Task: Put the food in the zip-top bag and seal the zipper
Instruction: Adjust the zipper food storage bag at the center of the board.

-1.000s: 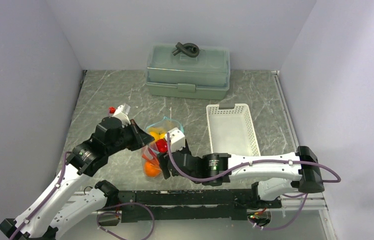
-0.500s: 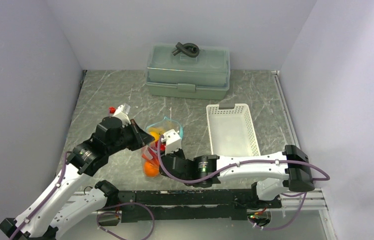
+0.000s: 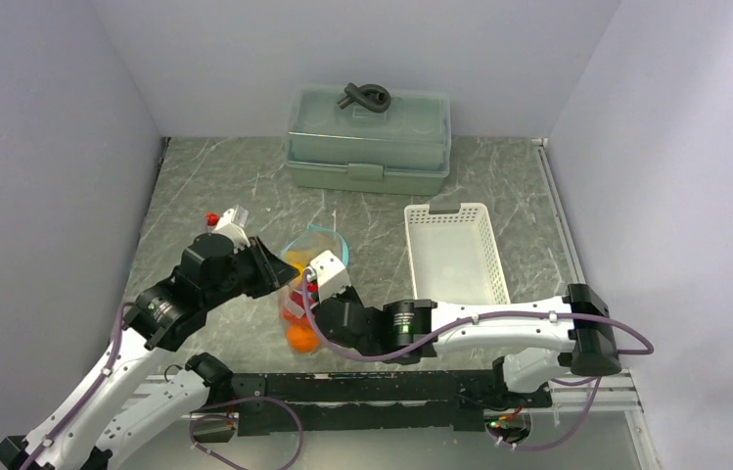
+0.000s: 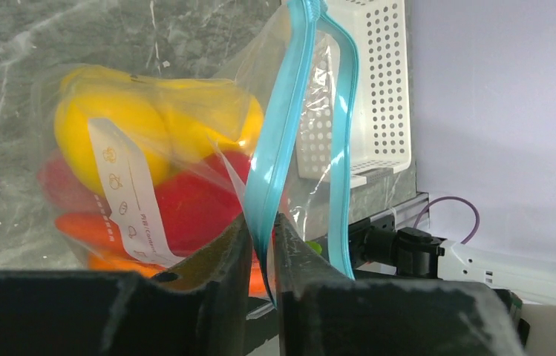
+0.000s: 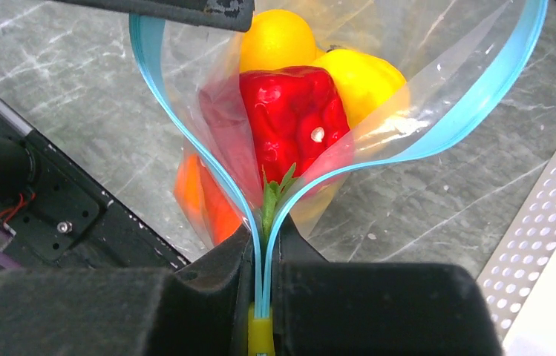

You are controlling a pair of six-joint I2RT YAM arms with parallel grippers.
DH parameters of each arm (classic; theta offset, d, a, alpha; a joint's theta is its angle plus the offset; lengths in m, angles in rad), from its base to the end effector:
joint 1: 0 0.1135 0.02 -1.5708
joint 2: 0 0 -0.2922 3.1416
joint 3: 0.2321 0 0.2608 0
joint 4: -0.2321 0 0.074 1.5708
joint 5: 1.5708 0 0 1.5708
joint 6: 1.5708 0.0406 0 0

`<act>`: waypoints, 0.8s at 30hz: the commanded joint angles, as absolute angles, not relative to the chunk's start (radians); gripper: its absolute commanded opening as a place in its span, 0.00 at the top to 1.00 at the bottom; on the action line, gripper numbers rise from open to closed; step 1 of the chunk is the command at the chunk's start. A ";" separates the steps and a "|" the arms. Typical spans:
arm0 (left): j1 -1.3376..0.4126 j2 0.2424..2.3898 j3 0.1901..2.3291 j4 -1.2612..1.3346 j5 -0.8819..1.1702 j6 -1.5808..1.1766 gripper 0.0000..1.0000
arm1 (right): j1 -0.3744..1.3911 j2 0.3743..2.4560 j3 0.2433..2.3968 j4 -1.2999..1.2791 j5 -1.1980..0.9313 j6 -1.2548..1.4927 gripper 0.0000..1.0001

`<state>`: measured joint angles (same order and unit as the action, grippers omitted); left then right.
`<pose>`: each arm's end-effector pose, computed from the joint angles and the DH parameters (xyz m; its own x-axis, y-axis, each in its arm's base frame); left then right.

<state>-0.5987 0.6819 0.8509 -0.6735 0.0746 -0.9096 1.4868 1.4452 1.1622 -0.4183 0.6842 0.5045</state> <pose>0.1085 -0.0777 0.3441 -0.7313 -0.4539 -0.5091 0.0631 0.6983 -0.7130 0.0528 0.3211 0.3221 -0.4011 -0.2988 -0.8659 -0.6143 0.7889 0.0123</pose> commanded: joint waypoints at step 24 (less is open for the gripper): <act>-0.597 0.653 1.230 -0.766 0.244 -0.400 0.16 | 1.433 1.151 1.330 -0.645 0.139 -0.035 1.00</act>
